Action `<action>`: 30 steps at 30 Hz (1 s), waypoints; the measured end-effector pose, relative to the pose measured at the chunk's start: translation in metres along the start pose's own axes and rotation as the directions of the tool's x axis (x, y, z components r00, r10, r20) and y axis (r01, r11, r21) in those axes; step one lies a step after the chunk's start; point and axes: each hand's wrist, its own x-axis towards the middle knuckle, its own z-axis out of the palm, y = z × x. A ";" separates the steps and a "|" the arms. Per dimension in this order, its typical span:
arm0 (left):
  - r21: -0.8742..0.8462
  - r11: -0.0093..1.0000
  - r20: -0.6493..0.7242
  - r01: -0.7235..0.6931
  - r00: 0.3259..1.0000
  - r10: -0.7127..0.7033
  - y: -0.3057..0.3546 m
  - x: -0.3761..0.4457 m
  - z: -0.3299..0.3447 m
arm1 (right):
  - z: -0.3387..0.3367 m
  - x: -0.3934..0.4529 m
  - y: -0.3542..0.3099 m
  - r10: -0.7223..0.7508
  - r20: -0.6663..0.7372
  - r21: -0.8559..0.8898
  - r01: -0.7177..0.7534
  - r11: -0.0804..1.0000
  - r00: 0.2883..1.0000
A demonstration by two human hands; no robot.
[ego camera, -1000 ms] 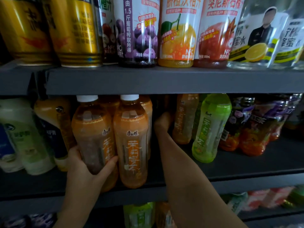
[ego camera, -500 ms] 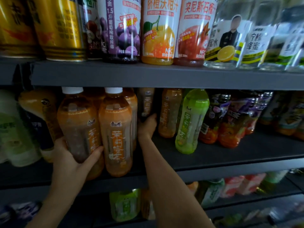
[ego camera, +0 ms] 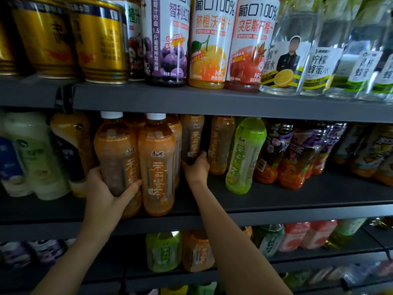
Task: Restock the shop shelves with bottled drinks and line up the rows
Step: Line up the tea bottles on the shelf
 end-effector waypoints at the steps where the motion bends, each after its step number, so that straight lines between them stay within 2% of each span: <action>1: -0.001 1.000 0.005 0.009 1.000 -0.009 -0.002 0.000 0.000 | -0.002 0.000 0.001 -0.007 0.011 -0.002 0.007 1.000 1.000; 5: 0.017 1.000 -0.008 0.022 1.000 -0.022 -0.006 0.001 0.000 | -0.006 -0.002 0.004 -0.047 0.026 -0.046 0.048 0.998 0.999; 16: 0.035 0.999 -0.010 0.005 1.000 -0.004 -0.013 0.003 0.001 | 0.004 -0.011 0.001 -0.121 -0.090 -0.264 0.094 0.960 0.989; 27: 0.060 0.997 -0.010 -0.044 0.999 0.044 -0.017 0.005 -0.001 | 0.007 -0.003 -0.014 -0.007 -0.037 -0.309 -0.004 0.951 0.999; 28: 0.060 0.997 -0.002 -0.040 0.999 0.041 -0.019 0.005 -0.001 | 0.005 -0.009 -0.012 -0.039 -0.050 -0.284 0.023 0.959 0.998; 30: 0.061 0.998 0.009 -0.018 1.000 0.018 -0.021 0.006 -0.002 | -0.001 -0.028 -0.007 -0.191 -0.126 -0.230 0.159 0.960 0.973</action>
